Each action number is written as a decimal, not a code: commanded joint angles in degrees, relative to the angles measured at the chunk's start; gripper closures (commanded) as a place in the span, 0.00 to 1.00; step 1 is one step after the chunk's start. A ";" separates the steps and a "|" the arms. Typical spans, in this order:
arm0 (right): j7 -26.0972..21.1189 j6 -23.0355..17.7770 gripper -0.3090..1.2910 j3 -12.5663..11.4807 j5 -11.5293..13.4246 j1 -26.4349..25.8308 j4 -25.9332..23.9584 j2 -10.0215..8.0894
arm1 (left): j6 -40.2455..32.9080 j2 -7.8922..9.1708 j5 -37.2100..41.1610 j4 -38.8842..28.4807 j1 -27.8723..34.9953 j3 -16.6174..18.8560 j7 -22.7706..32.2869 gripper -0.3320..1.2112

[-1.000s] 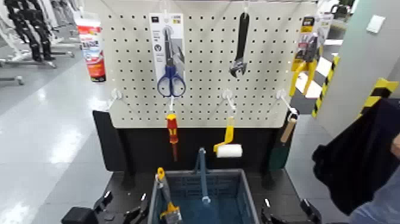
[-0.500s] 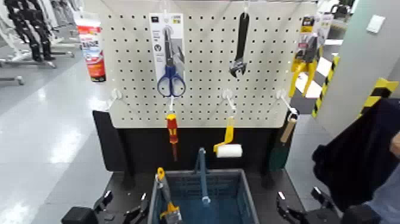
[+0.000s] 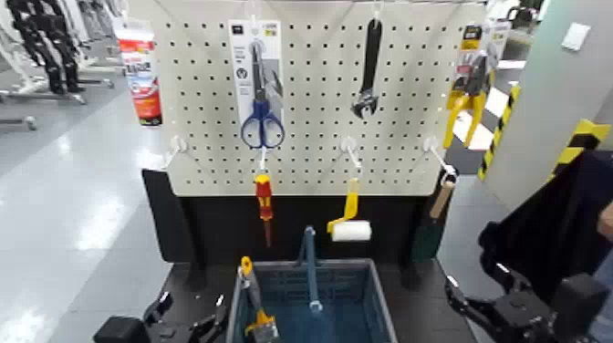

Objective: Put the tool with the wooden handle into the crate.

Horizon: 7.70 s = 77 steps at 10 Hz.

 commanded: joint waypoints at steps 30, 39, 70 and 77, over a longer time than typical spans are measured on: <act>12.14 -3.36 0.94 13.33 -7.21 -32.97 36.35 -15.03 | -1.61 -0.61 0.38 1.49 -0.61 0.26 -0.79 0.31; 11.35 -2.83 0.97 12.19 -7.83 -30.07 30.99 -14.06 | -1.61 -0.70 0.38 1.58 -0.61 0.18 -0.79 0.31; 8.71 9.21 0.97 22.39 -21.45 -20.75 25.45 -3.52 | -1.61 -0.52 0.65 1.67 -0.79 0.00 -0.88 0.31; 10.65 12.46 0.53 22.91 -20.04 -21.63 25.19 -3.96 | -1.61 -0.35 0.65 1.67 -1.14 -0.09 -1.05 0.31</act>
